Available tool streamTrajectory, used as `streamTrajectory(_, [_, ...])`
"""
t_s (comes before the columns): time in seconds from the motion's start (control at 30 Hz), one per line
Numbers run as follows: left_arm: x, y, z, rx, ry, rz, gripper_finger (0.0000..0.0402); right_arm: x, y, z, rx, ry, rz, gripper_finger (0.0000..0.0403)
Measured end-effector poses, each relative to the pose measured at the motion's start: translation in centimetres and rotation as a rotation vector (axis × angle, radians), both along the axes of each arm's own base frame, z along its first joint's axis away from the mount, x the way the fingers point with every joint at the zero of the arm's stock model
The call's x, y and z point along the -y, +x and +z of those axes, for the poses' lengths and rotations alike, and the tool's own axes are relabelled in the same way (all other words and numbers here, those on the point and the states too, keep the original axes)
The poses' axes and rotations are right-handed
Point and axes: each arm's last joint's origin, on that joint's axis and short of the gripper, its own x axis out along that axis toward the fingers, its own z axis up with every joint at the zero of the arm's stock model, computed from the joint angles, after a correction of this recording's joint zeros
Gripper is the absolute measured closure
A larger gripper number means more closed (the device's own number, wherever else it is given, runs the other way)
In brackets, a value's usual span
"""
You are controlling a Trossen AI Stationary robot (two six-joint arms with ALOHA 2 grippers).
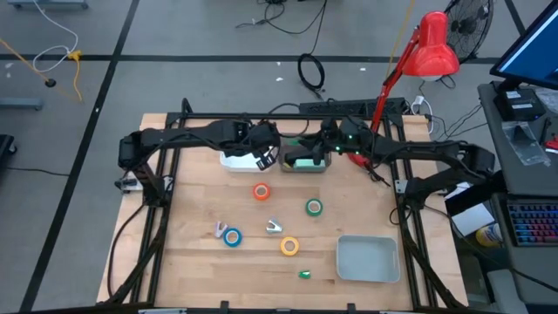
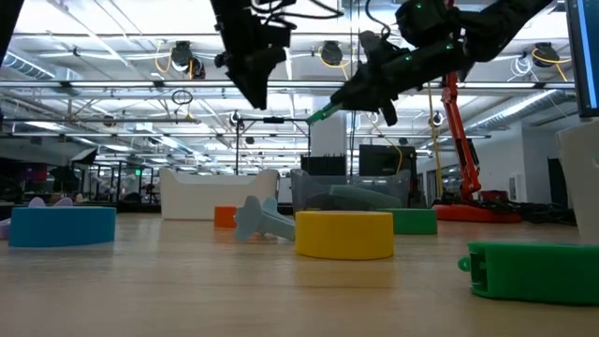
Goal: Pick and place Stapler, Stapler remover, tape
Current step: Put the green stapler into the black bin
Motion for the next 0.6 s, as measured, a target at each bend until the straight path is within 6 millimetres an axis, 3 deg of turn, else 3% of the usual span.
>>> streamTrajectory(0.23, [-1.5,-1.1,-3.2,0.159,-0.136,0.062,0.0273,-0.2,-0.3,0.4,-0.021,-0.007,0.033,0.0336])
streamTrajectory(0.37, [-1.6,-0.2,-3.1,0.380,-0.216,-0.056,0.0273,-0.2,-0.3,0.3,-0.026,0.004,0.036,0.0336])
streamTrajectory(0.6, [-1.6,0.2,-1.4,0.516,-0.187,-0.158,0.0273,-0.3,-0.2,0.6,0.011,0.019,0.052,0.0336])
